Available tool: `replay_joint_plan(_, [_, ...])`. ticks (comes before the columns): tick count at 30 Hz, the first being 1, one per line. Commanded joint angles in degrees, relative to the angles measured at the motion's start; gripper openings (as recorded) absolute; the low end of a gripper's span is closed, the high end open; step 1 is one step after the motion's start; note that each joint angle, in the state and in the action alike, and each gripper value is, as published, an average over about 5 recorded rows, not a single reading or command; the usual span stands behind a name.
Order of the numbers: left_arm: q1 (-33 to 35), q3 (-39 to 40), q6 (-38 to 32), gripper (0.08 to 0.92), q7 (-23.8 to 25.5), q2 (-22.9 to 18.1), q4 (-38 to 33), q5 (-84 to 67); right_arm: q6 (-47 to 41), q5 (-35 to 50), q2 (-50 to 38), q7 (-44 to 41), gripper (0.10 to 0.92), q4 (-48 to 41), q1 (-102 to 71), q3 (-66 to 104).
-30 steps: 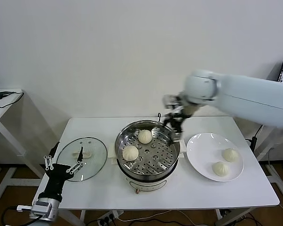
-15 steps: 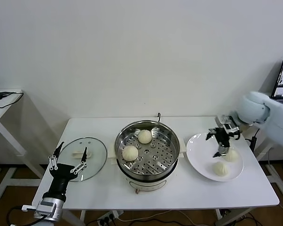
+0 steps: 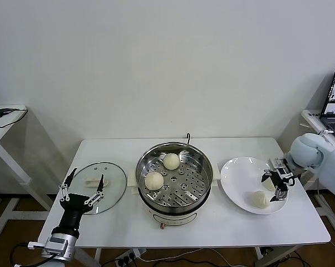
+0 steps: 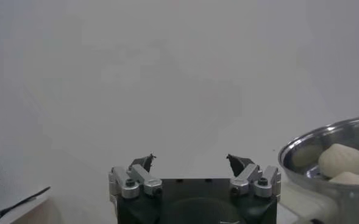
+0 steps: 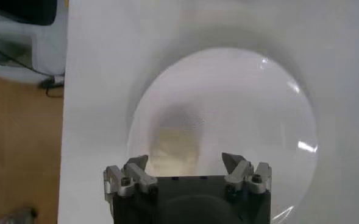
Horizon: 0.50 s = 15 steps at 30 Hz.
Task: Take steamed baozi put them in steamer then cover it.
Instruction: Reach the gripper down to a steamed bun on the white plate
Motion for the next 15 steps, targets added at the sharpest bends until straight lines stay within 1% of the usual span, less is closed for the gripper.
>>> replay_joint_plan(1, [0.0, 0.1, 0.1, 0.823, 0.0, 0.0, -0.1, 0.1, 1.7, -4.5, 1.4, 1.0, 0.823, -2.8, -7.8, 6.3])
replay_joint_plan(15, [0.0, 0.2, 0.0, 0.823, 0.1, 0.2, 0.1, 0.2, 1.9, -6.2, 4.0, 2.9, 0.823, -4.6, -10.0, 8.2])
